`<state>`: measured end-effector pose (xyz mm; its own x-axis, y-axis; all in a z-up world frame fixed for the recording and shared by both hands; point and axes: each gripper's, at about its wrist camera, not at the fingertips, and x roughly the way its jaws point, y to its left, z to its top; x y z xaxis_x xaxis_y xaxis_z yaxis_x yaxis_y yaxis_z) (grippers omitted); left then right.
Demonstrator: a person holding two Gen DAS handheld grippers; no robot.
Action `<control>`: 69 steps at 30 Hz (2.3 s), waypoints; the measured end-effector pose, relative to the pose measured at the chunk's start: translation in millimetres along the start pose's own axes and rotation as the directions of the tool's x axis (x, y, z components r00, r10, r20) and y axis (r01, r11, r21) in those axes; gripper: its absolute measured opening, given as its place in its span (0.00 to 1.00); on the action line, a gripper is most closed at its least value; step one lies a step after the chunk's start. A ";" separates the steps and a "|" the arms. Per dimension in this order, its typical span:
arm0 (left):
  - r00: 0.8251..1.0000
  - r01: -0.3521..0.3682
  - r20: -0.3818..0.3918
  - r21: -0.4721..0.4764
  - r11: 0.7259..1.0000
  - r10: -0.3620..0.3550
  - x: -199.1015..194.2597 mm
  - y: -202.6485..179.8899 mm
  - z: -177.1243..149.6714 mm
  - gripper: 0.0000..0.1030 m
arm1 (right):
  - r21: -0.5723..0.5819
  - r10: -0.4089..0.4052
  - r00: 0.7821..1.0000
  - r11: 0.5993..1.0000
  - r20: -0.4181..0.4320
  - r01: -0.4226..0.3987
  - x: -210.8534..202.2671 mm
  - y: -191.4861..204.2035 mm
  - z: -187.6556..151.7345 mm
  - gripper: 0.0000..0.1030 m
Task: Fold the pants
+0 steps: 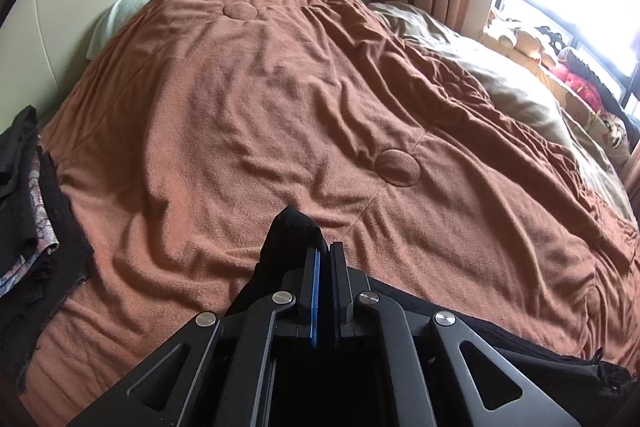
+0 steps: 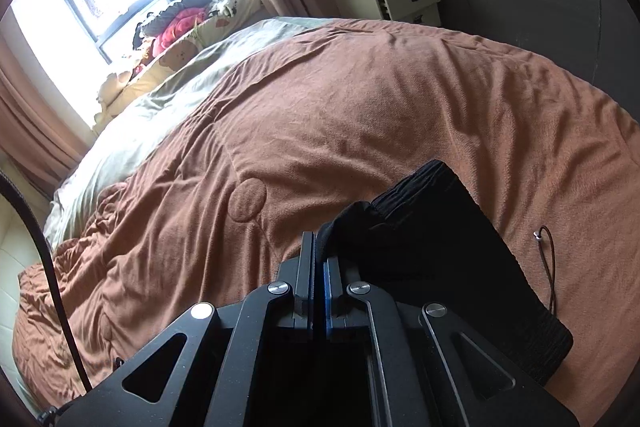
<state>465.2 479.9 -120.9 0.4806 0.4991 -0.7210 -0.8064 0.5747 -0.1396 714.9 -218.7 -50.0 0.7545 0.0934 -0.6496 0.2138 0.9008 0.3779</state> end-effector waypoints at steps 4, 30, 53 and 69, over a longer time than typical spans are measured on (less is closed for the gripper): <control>0.999 -0.031 -0.032 0.043 0.999 0.032 26.0 -11.5 -0.8 0.05 | -0.019 -0.056 0.998 0.998 -0.016 0.055 24.3 11.6 7.3 0.00; 0.995 0.066 -0.077 0.132 0.989 -0.056 -14.3 3.0 -21.4 0.62 | -0.137 0.069 0.994 0.987 -0.085 -0.080 14.7 10.8 -28.5 0.56; 0.970 0.135 -0.196 -0.043 0.990 -0.140 -83.5 115.2 -99.9 0.62 | -0.181 0.114 0.977 0.972 -0.179 -0.147 -85.1 -75.5 -102.8 0.56; 0.970 0.087 -0.215 -0.132 0.988 -0.114 -51.4 125.5 -111.0 0.06 | -0.089 0.165 0.963 0.978 -0.213 -0.187 -86.9 -110.3 -124.7 0.56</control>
<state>301.1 454.5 -176.7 0.4837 0.2793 -0.8295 -0.8001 0.5254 -0.2896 548.4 -273.3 -117.5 0.6300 0.3290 -0.7035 0.0126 0.9014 0.4329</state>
